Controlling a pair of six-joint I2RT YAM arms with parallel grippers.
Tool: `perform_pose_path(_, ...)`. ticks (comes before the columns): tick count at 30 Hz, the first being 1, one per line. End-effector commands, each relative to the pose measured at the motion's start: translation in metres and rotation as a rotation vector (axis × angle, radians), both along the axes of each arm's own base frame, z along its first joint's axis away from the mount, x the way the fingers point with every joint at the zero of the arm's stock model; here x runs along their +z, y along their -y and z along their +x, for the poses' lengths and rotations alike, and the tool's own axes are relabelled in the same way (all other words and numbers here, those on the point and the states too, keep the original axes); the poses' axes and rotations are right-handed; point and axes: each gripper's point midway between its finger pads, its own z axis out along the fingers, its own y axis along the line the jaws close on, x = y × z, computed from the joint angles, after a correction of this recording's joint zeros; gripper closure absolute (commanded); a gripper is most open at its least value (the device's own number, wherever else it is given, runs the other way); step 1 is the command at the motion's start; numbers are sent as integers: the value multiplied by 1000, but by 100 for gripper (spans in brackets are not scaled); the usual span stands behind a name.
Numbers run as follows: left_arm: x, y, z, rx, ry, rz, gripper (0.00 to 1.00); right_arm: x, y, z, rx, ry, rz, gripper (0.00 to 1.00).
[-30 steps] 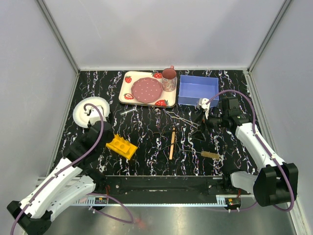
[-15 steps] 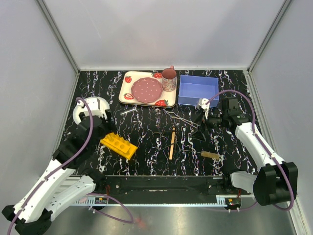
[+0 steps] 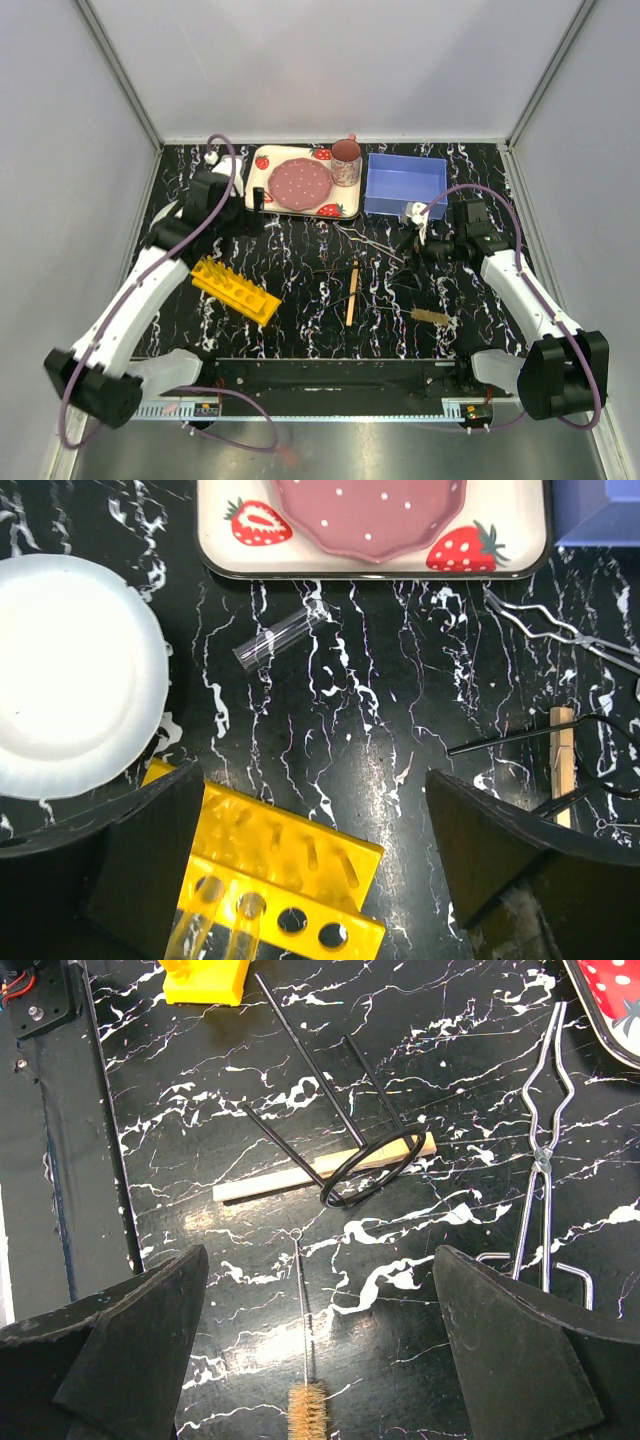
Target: Organize the chemistry lab equipment
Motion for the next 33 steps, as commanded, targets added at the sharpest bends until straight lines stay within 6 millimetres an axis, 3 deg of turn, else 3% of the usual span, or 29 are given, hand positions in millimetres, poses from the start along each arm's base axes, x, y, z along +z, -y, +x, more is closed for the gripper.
perform_pose_path(1,-17,18,31,-152,-131,-7,2,7,0,1,15,32,13,0)
perform_pose_path(3,-19,17,44,-155,-166,16,2,7,0,1,18,33,11,0)
perform_pose_path(11,-89,1,105,-133,-350,173,5,6,0,1,21,23,11,0)
perform_pose_path(17,-133,-13,135,-147,-440,243,12,5,-1,0,25,16,10,0)
perform_pose_path(27,-182,-8,145,-190,-528,246,26,2,0,1,26,6,3,0)
perform_pose_path(33,-209,1,140,-228,-595,208,32,0,2,3,21,8,-8,0)
